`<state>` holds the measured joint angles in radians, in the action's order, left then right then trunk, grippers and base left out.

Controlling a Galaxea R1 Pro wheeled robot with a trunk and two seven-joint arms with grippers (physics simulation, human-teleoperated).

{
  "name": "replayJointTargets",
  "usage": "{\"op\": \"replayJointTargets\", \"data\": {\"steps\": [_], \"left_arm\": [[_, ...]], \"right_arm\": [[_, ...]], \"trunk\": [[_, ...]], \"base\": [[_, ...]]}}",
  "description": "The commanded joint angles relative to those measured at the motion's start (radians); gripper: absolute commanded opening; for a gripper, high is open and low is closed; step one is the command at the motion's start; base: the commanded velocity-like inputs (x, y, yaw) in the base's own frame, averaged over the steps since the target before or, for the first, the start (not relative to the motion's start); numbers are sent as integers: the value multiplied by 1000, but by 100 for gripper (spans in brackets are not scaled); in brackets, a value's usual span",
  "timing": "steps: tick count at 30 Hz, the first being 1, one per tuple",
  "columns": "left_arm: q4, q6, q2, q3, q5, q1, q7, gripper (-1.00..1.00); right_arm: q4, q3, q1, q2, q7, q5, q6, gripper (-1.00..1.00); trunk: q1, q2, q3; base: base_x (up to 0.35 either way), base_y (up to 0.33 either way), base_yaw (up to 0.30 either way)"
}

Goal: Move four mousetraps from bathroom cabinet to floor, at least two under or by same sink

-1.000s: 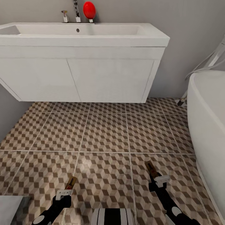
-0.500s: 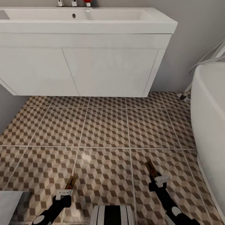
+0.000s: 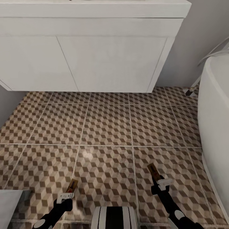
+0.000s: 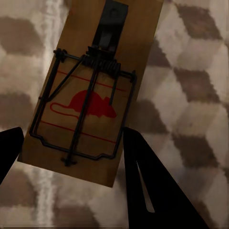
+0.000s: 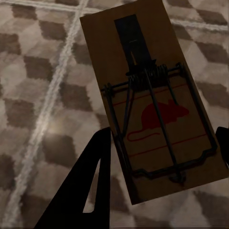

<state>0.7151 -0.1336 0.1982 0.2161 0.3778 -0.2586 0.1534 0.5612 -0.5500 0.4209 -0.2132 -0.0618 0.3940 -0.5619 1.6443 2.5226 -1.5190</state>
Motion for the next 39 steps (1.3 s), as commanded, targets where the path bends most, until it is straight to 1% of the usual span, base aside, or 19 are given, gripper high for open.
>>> {"op": "replayJointTargets", "data": {"steps": [1, 10, 15, 17, 21, 22, 25, 31, 34, 35, 37, 39], "left_arm": [[-1, -4, 1, 5, 7, -1, -3, -100], [1, -4, 1, 3, 7, -1, -3, -100], [6, -4, 1, 1, 7, -1, -4, -100], [13, -4, 1, -2, 7, -1, -4, -100], [75, -3, 2, -3, 7, -1, -3, -100], [86, -3, 2, -3, 7, -1, -3, -100], [152, 2, 3, 1, 7, -1, -4, -100], [229, 6, 10, 4, 7, -1, -5, -100], [241, 12, 10, -3, 7, -1, -8, -100], [242, 19, 8, -5, 7, -1, -16, -100], [240, 35, 5, -8, 7, -1, -55, -100], [236, 49, 3, -10, 7, -1, -163, -100]], "right_arm": [[2, -8, 1, -1, -5, 8, -3, -100], [18, -6, 1, 0, -6, 8, 3, -100], [84, -3, 1, -1, -8, 7, 25, -100], [111, -2, 1, -1, -8, 7, 62, -100], [175, 0, 1, -3, -8, 6, 140, -100], [186, 0, 1, -3, -8, 6, 146, -100], [243, 1, 1, -3, -9, 6, 178, -100], [274, 2, 1, -3, -9, 6, 199, -100], [277, 3, 1, -4, -9, 6, 199, -100], [277, 3, 1, -4, -9, 6, 199, -100], [276, 4, 1, -4, -9, 5, 199, -100], [275, 3, 1, -3, -9, 5, 198, -100]], "trunk": [[0, 0, -5], [4, 3, -39], [7, 4, -59], [7, 4, -66], [7, 4, -66], [7, 4, -66], [7, 4, -66], [7, 4, -66], [7, 4, -66], [7, 4, -66], [7, 4, -66], [7, 4, -66]], "base": [[0, 0, 0], [0, 0, 0], [0, 0, 0], [0, 0, 0], [0, 0, 0], [0, 0, 0], [0, 0, 0], [0, 0, 0], [0, 0, 0], [0, 0, 0], [0, 0, 0], [0, 0, 0]]}}
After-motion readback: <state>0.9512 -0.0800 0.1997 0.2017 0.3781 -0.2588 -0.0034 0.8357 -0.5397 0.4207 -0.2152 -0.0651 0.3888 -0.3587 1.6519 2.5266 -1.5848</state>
